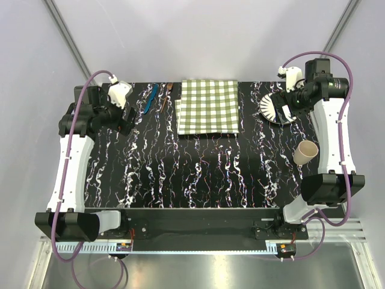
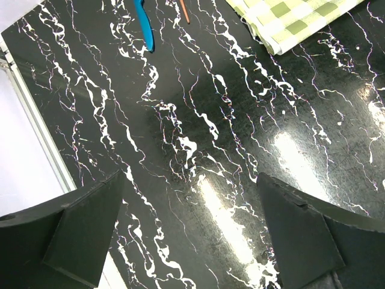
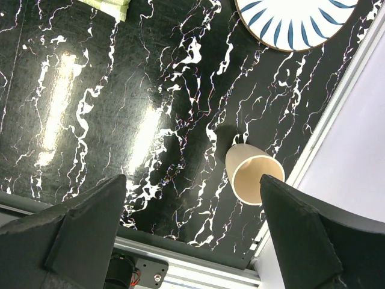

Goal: Set the dinner table for one person
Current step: Flatten out the napkin at the center of the board.

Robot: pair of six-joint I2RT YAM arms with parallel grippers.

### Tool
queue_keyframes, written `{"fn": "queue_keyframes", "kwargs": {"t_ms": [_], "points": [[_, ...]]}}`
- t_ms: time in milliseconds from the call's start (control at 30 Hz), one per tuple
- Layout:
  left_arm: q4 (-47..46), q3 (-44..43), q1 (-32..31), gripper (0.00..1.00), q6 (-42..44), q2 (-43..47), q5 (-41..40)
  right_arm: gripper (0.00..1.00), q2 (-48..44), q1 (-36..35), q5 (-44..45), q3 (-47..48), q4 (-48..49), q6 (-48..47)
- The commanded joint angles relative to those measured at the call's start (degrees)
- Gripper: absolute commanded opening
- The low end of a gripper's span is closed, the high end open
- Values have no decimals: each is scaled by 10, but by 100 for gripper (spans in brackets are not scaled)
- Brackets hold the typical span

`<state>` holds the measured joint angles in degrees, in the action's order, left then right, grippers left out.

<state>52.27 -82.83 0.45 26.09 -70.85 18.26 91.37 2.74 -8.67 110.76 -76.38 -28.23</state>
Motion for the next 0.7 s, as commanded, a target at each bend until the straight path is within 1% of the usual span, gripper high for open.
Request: {"fn": "queue_keyframes", "kwargs": {"t_ms": [0, 367, 667], "points": [[-15, 2, -1, 99, 0, 19, 7, 100, -21, 2, 1, 2, 0, 2], [-21, -5, -2, 99, -3, 12, 6, 100, -16, 2, 7, 24, 4, -10], [-23, -5, -1, 99, -6, 12, 8, 100, -17, 2, 10, 21, 7, -10]]}}
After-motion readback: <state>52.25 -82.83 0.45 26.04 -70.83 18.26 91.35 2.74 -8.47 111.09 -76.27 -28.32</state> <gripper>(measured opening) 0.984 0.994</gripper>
